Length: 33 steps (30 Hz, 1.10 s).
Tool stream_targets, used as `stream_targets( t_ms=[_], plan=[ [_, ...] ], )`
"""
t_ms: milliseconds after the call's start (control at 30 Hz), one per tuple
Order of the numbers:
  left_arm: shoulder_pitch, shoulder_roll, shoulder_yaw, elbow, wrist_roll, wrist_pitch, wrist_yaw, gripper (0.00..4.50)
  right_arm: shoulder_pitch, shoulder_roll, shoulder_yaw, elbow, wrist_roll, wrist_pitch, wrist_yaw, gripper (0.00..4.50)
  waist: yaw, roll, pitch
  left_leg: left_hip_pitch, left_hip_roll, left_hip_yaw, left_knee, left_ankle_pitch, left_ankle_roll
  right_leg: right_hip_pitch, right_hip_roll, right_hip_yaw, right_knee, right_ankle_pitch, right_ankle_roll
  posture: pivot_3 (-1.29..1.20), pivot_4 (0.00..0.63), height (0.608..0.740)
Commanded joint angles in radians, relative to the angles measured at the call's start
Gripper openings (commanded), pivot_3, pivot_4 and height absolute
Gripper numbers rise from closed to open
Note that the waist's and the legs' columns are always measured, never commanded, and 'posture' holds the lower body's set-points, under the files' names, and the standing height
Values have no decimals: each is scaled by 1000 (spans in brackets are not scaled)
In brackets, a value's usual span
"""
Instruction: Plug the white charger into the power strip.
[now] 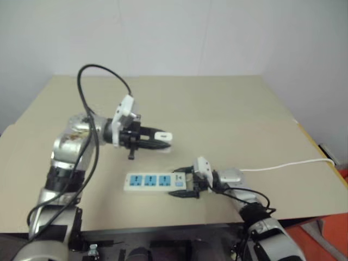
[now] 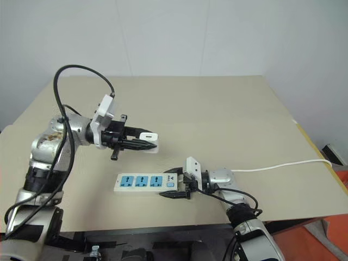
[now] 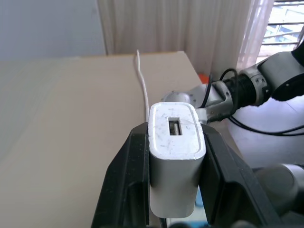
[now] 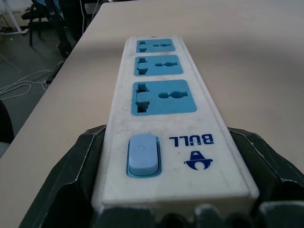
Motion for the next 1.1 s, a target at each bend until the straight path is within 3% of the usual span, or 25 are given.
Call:
stream_targets(
  t_ms=[33,333,1100],
  plan=[
    [110,-40,3,-57,-39,-94,17,1012,-11,9,10,12,-8,-17,5,3419,-1,0,0,0,0,0,0,0,0,0,0,1,0,0,0,0,150,740],
    [167,23,-99,119,66,-279,-82,1012,-22,13,7,25,-9,-20,5,3419,2,0,0,5,0,3,0,0,0,5,1,-2,-1,0,-1,0,150,740],
    [184,-7,-136,249,114,-445,-59,1012,-22,8,2,19,-8,-12,-2,3419,3,0,0,6,0,3,0,0,0,6,1,-3,-1,0,-1,0,150,740]
  ],
)
